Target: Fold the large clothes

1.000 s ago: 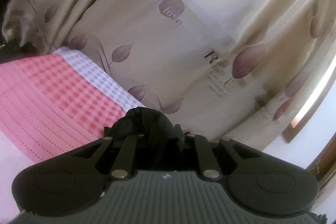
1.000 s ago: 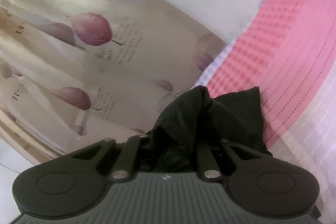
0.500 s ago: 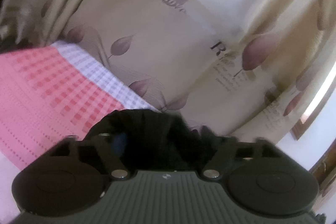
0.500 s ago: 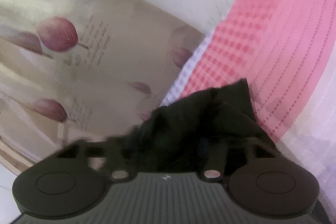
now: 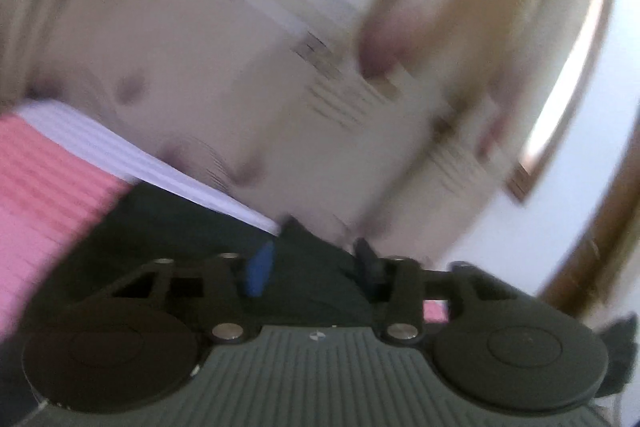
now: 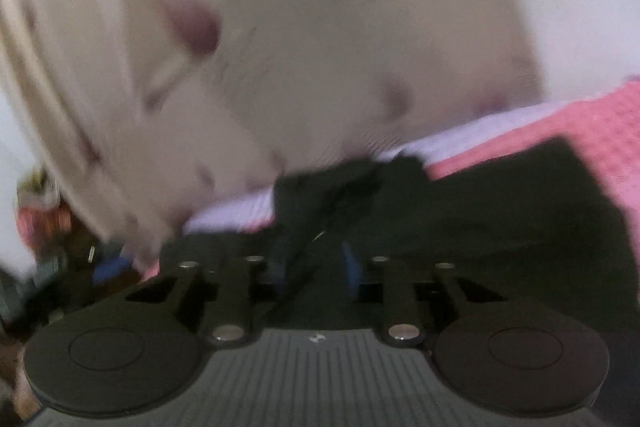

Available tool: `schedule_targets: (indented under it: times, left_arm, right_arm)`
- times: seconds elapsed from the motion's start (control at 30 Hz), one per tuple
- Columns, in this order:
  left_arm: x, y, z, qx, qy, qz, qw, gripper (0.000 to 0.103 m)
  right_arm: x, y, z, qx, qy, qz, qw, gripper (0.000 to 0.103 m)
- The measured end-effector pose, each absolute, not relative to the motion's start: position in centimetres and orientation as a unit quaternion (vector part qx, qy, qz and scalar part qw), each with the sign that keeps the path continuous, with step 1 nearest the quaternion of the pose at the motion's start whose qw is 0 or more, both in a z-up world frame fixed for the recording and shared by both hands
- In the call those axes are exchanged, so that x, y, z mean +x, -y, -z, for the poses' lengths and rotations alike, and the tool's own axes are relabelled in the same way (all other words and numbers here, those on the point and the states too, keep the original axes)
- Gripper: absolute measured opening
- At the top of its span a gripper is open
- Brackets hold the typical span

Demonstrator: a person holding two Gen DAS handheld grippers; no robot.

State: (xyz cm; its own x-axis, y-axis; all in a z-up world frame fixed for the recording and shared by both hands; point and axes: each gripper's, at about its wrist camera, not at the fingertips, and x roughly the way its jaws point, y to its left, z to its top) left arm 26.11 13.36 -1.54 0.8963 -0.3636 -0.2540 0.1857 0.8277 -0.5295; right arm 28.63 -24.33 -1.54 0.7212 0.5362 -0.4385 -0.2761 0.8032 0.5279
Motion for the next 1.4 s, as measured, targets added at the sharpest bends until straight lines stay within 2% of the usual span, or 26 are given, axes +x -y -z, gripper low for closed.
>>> schedule_targets:
  times: [0.1, 0.37, 0.47, 0.5, 0.53, 0.9, 1.13, 1.4]
  left_arm:
    - [28.0, -10.1, 1.6, -0.24, -0.187, 0.18, 0.935, 0.035]
    - [33.8, -6.7, 4.8, -0.172, -0.229, 0.165, 0.944, 0.035]
    - [35.1, -8.7, 7.8, -0.177, -0.263, 0.122, 0.941, 0.023]
    - [35.5, -9.6, 8.8, -0.194, -0.271, 0.11, 0.936, 0.014]
    - [35.7, -10.5, 9.7, -0.211, -0.277, 0.1, 0.932, 0.01]
    - [35.6, -13.6, 12.4, -0.225, -0.25, 0.102, 0.936, 0.011]
    - [34.4, -17.9, 12.6, -0.274, -0.227, 0.069, 0.932, 0.011]
    - [34.2, -22.0, 13.4, -0.325, -0.239, 0.004, 0.915, 0.011]
  right_arm:
    - [30.5, 19.6, 2.0, 0.164, -0.319, -0.235, 0.903, 0.015]
    - [35.2, 14.0, 4.4, 0.074, -0.361, -0.232, 0.9, 0.01]
    - [36.1, 14.9, 6.2, 0.068, -0.376, -0.22, 0.898, 0.009]
    - [36.4, 15.5, 6.7, 0.078, -0.378, -0.218, 0.896, 0.005]
    - [36.6, 16.2, 7.1, 0.091, -0.379, -0.217, 0.895, 0.003]
    - [37.6, 23.4, 9.4, 0.163, -0.373, -0.184, 0.895, 0.0]
    - [36.6, 28.2, 10.2, 0.199, -0.352, -0.188, 0.895, 0.0]
    - [36.0, 33.7, 11.8, 0.283, -0.336, -0.155, 0.885, 0.0]
